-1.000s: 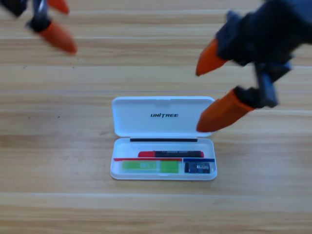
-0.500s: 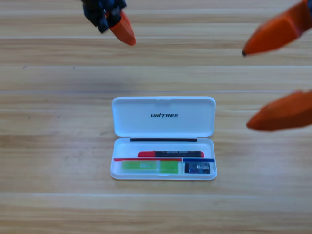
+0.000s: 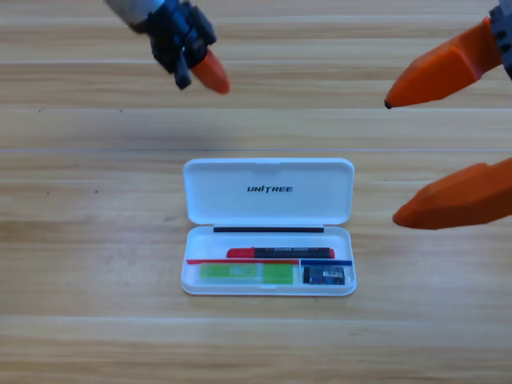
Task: Clean up eraser and pencils
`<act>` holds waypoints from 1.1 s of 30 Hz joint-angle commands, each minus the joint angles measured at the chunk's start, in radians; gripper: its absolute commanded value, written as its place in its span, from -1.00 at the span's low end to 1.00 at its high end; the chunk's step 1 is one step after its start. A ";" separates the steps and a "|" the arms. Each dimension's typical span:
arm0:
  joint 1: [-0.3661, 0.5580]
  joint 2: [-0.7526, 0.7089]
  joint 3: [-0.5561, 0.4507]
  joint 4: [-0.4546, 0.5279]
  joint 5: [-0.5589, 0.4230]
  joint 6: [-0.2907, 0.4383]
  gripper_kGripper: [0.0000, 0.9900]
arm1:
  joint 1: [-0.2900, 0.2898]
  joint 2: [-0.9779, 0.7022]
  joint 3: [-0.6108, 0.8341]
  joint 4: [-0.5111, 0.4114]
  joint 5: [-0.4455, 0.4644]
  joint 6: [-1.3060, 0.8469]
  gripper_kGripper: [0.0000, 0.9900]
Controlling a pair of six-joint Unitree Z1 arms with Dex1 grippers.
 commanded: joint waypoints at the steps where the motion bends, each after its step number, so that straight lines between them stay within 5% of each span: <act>1: 0.079 0.052 0.104 -0.068 -0.079 0.006 -1.00 | -0.029 -0.010 0.034 -0.017 0.017 0.018 0.99; 33: 0.076 0.124 0.246 -0.067 -0.320 0.080 -1.00 | -0.029 -0.015 0.040 -0.022 0.053 0.032 0.99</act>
